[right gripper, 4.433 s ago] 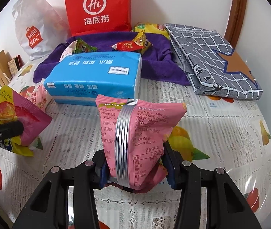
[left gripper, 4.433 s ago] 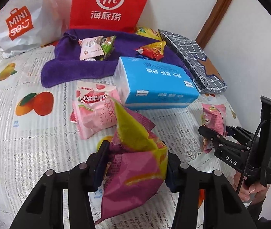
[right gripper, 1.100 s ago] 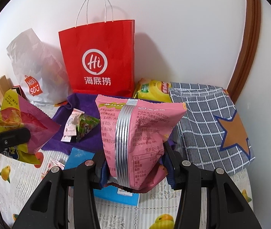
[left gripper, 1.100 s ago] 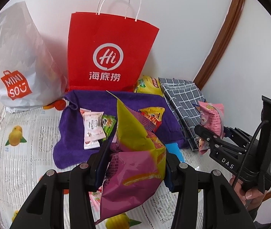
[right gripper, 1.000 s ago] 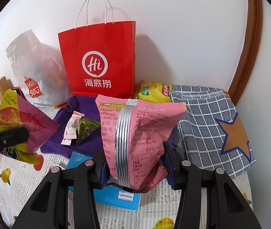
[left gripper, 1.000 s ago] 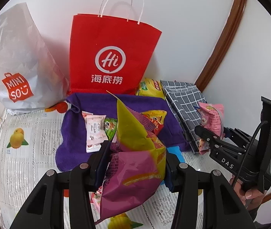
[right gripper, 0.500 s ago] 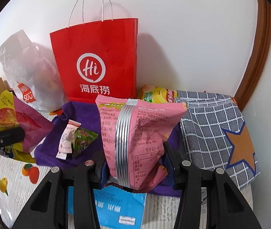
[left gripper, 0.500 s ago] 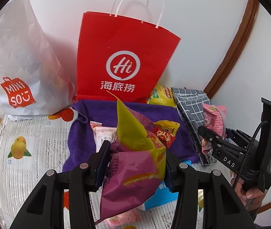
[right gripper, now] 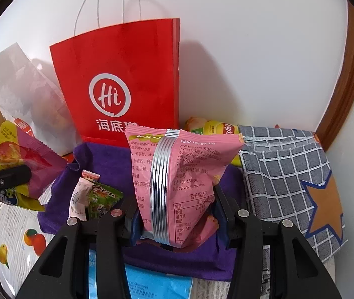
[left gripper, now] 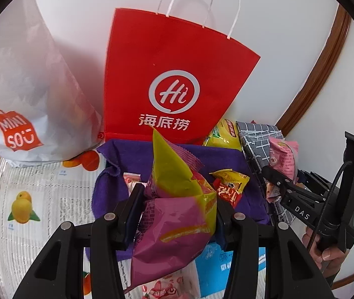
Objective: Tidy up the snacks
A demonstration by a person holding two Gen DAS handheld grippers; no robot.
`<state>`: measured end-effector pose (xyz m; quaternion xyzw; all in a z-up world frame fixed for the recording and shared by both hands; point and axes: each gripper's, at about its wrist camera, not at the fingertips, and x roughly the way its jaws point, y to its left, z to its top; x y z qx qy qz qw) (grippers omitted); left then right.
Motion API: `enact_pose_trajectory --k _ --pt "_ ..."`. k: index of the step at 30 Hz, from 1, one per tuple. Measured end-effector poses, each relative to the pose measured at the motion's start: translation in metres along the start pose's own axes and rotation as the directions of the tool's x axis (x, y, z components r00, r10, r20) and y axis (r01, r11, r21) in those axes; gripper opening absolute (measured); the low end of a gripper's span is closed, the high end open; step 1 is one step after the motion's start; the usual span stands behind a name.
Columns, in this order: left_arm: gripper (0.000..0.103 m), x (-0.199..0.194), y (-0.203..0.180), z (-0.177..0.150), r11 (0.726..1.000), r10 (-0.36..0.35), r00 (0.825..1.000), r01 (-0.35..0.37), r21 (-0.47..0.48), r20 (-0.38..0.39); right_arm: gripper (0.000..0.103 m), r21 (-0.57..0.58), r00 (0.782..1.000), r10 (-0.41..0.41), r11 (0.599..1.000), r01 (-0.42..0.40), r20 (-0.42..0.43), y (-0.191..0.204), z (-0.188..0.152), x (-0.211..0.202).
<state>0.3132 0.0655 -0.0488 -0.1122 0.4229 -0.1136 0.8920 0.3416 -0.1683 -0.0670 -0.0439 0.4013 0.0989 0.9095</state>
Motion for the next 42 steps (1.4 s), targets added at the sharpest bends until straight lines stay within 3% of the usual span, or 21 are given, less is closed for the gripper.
enact_pose_trajectory --k 15,26,42 --pt "0.046 0.058 -0.007 0.006 1.0 -0.003 0.998 0.004 0.015 -0.068 0.047 0.011 0.997 0.007 1.0 -0.007 -0.071 -0.012 -0.008 0.044" --pt "0.046 0.067 0.005 0.007 0.999 -0.023 0.996 0.021 -0.029 -0.089 0.047 -0.002 0.994 0.001 1.0 -0.001 -0.106 -0.01 -0.014 0.061" --pt "0.046 0.083 -0.001 0.002 1.0 -0.024 0.991 0.022 -0.02 -0.132 0.047 -0.011 0.988 -0.001 1.0 -0.001 -0.153 -0.01 -0.019 0.077"
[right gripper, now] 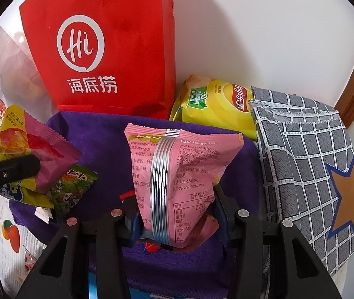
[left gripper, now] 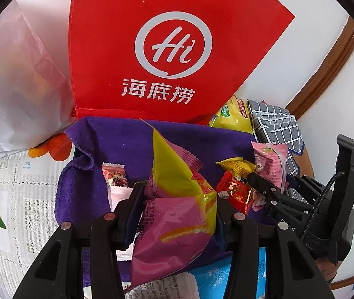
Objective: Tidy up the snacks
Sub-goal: 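Lower both held bags onto the purple towel and open both grippers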
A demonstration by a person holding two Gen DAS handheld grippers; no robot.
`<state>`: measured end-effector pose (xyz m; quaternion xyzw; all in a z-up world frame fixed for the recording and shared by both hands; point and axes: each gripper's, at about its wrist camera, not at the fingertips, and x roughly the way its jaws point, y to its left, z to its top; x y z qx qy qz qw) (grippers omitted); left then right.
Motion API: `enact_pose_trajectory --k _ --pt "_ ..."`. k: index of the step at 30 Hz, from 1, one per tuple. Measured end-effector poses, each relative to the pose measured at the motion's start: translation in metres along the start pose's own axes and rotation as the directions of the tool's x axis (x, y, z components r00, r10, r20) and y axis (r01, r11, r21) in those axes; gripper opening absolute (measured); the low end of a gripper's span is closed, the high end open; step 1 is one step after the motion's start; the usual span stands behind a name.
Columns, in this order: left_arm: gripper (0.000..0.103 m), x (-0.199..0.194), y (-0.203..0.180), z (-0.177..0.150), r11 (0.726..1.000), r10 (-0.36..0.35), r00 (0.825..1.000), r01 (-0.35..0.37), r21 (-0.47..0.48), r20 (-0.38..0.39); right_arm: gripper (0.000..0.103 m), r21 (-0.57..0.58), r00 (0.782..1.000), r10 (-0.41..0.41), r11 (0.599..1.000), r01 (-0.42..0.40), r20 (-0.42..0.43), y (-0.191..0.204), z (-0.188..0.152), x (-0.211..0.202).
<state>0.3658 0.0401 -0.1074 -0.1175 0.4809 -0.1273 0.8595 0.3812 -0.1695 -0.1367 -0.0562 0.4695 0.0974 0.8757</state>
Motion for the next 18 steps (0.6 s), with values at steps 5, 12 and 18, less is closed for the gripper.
enact_pose_trajectory --k 5,12,18 --pt "0.046 0.005 -0.001 -0.001 1.0 -0.008 1.0 0.008 -0.003 -0.013 0.047 -0.007 1.0 0.0 1.0 0.0 -0.001 0.0 0.0 0.0" --pt "0.047 0.012 -0.004 -0.004 1.0 -0.01 0.999 0.01 -0.001 -0.037 0.047 -0.032 1.0 -0.008 0.999 0.008 -0.008 0.004 -0.001 0.002" --pt "0.047 0.018 -0.005 -0.006 0.999 -0.032 0.998 0.032 -0.009 -0.059 0.048 -0.048 0.999 -0.033 0.998 0.032 -0.026 0.005 -0.003 0.006"
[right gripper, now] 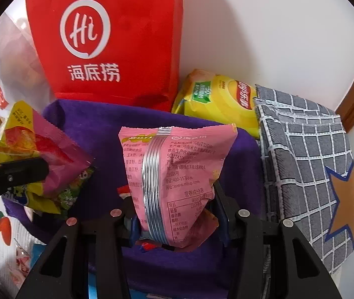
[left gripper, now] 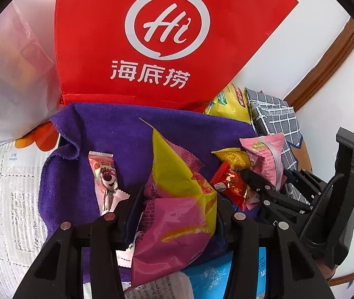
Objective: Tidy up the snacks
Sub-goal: 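Lower both held bags onto the purple towel and open both grippers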
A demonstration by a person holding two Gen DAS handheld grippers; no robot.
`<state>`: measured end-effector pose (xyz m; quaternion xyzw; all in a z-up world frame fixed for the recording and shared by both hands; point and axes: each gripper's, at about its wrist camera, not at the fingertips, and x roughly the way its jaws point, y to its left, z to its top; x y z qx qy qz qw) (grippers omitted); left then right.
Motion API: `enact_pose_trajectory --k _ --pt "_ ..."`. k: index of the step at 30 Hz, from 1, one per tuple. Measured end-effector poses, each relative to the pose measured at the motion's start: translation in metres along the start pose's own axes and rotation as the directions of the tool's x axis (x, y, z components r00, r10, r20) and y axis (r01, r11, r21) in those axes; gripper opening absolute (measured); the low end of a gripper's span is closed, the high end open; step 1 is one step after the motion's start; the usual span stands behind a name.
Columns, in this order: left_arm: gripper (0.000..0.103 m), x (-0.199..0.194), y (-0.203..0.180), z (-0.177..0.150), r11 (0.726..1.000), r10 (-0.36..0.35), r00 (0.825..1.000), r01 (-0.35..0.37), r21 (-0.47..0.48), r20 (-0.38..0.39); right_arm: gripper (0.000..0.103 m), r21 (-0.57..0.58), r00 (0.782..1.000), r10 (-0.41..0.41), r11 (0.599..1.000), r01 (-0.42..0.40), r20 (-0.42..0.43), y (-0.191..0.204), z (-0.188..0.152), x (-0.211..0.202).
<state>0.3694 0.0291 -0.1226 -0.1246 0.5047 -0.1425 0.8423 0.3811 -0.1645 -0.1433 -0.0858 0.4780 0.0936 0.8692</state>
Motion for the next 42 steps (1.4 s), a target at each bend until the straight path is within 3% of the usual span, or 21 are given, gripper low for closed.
enact_pose_trajectory --k 24,39,42 --pt "0.049 0.011 -0.008 -0.006 1.0 -0.015 0.999 0.015 0.012 -0.035 0.049 0.041 0.999 -0.029 0.999 0.031 -0.041 -0.015 0.001 0.008" --pt "0.051 0.005 -0.007 -0.003 1.0 0.022 0.999 -0.021 0.011 -0.025 0.061 0.066 0.999 -0.046 0.997 0.047 -0.023 -0.015 0.002 -0.001" --pt "0.057 0.001 -0.008 -0.003 0.999 0.03 0.999 -0.03 0.01 -0.016 0.071 0.062 0.999 -0.049 0.997 0.05 -0.008 -0.012 0.003 -0.008"
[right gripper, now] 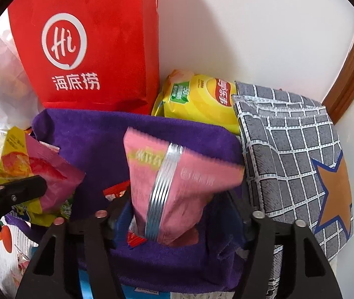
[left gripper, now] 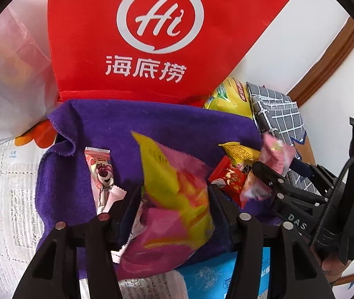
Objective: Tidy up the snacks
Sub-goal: 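Lower both held bags onto the purple towel and open both grippers, then move both grippers back over the bed toward the two pink packets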
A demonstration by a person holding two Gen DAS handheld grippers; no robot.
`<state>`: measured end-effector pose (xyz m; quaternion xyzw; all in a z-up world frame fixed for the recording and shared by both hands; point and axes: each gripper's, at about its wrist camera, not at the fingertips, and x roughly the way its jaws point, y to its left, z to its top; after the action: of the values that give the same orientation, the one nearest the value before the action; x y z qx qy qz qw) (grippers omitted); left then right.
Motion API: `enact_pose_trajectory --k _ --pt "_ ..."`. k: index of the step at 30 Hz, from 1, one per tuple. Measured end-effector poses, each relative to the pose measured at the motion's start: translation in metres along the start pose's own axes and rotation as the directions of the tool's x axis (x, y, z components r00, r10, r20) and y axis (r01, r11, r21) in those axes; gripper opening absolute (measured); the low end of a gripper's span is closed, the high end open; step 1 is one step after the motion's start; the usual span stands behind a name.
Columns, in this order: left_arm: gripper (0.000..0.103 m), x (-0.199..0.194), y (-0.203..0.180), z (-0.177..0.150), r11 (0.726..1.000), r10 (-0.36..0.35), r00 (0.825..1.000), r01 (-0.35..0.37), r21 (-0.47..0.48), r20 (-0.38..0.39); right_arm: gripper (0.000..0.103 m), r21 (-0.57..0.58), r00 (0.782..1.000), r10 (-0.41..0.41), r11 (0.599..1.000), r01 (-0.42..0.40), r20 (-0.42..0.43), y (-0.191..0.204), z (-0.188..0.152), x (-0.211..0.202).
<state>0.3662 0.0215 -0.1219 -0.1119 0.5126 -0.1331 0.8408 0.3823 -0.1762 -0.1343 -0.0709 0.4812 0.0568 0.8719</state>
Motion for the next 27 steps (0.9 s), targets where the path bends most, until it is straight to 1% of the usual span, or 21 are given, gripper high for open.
enact_pose_trajectory --k 1,2,3,4,6,9,12,16,21,27 --pt "0.059 -0.003 -0.001 0.0 1.0 0.001 1.0 -0.001 0.004 0.009 0.074 -0.001 1.0 -0.004 1.0 0.004 0.008 0.001 0.0 -0.003" --pt "0.064 -0.005 -0.002 -0.001 1.0 0.005 1.0 -0.006 0.007 0.017 0.075 -0.002 1.0 -0.01 1.0 0.01 0.018 0.002 0.0 -0.007" --pt "0.068 -0.007 -0.002 -0.001 1.0 0.01 1.0 -0.01 0.008 0.025 0.078 -0.001 1.0 -0.013 1.0 0.013 0.024 0.002 0.001 -0.01" --pt "0.069 -0.01 -0.002 -0.001 1.0 0.015 0.999 -0.015 0.008 0.037 0.082 -0.001 0.999 -0.012 1.0 0.012 0.03 0.004 0.001 -0.014" --pt "0.075 -0.014 -0.003 -0.002 1.0 0.019 0.999 -0.019 0.007 0.048 0.082 0.002 0.999 -0.004 1.0 0.004 0.041 0.004 0.001 -0.019" --pt "0.076 -0.022 -0.004 -0.003 0.999 0.033 0.997 -0.035 0.015 0.067 0.082 0.019 0.998 -0.004 1.0 0.002 0.055 0.004 0.001 -0.03" --pt "0.076 -0.031 -0.008 -0.002 0.999 0.028 0.996 -0.029 0.019 0.083 0.082 0.031 0.998 0.002 1.0 -0.004 0.065 0.003 -0.002 -0.04" --pt "0.076 -0.042 -0.014 -0.003 0.999 0.024 0.995 -0.027 0.035 0.1 0.082 0.02 0.996 -0.006 1.0 0.004 0.091 0.005 -0.007 -0.059" --pt "0.076 -0.065 -0.021 -0.007 0.998 0.026 0.99 -0.034 0.052 0.137 0.082 0.026 0.994 -0.003 1.0 0.0 0.113 0.006 -0.016 -0.082" --pt "0.076 -0.093 -0.015 -0.02 0.999 0.025 0.984 -0.03 0.026 0.175 0.082 0.029 0.989 -0.003 1.0 -0.001 0.149 0.008 -0.031 -0.111"
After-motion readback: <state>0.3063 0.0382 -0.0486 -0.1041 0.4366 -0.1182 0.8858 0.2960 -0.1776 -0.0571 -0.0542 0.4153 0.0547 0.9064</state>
